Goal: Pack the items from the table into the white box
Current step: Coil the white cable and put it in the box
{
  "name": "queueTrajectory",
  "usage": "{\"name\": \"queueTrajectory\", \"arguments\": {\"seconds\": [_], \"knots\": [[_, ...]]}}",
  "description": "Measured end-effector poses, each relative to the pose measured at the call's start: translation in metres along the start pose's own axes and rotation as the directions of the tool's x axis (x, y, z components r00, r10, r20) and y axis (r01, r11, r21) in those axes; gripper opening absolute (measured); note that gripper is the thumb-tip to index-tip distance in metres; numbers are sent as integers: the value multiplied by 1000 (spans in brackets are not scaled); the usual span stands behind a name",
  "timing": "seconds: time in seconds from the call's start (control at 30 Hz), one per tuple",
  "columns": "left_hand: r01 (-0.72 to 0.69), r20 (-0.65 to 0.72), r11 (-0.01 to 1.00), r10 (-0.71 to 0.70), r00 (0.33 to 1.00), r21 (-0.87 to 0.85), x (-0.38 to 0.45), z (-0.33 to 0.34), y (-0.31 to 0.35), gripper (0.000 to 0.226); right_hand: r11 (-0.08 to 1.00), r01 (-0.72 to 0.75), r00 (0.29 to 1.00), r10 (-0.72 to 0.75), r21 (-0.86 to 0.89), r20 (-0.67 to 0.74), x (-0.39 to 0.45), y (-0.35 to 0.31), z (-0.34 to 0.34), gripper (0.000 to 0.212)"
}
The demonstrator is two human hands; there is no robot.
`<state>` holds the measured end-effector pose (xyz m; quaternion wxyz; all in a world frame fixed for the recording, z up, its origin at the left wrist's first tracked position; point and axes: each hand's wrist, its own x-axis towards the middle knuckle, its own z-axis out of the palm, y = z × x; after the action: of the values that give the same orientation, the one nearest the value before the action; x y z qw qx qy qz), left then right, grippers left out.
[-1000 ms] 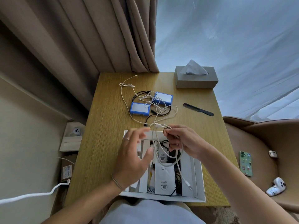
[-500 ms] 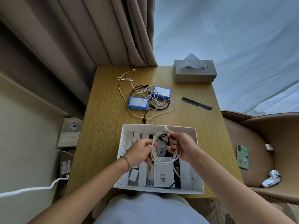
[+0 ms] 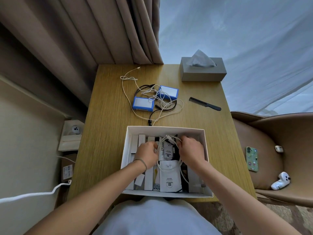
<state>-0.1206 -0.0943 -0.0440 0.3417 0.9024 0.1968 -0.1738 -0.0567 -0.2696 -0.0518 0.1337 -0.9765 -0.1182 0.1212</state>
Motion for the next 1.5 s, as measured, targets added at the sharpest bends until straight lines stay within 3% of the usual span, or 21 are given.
{"name": "queueTrajectory", "arguments": {"seconds": [0.13,0.27,0.53,0.6,0.67,0.8,1.03,1.17,1.33,1.5], "knots": [[-18,43,998,16,999,54,-2,-2,-3,19,999,32,999,-32,-1,14,1,-4,-11,26],[-89,61,986,81,995,141,-9,-17,-5,30,995,94,992,-96,-29,-84,-2,-9,-31,32],[-213,-109,976,216,970,35,-2,-67,19,20,960,212,960,-170,181,-222,31,-41,-81,17],[-235,-139,972,237,962,29,6,-78,25,18,957,209,969,-175,203,-173,50,-51,-87,17],[-237,-160,971,239,958,32,16,-88,26,19,962,191,981,-190,195,-23,72,-59,-87,21],[-215,-176,975,222,959,56,35,-104,27,19,967,252,933,-249,23,260,120,-72,-70,27],[-192,-137,978,203,970,85,59,-115,18,20,920,333,861,-207,-207,465,169,-84,-24,43],[-185,-132,978,197,971,96,63,-120,11,21,883,366,854,-193,-294,484,178,-87,-12,16],[-186,-123,979,195,973,85,62,-123,4,20,781,474,851,-288,-407,439,176,-85,-17,3],[-225,-128,971,233,964,74,65,-124,3,21,874,458,855,-384,-161,348,168,-84,-45,12]]}}
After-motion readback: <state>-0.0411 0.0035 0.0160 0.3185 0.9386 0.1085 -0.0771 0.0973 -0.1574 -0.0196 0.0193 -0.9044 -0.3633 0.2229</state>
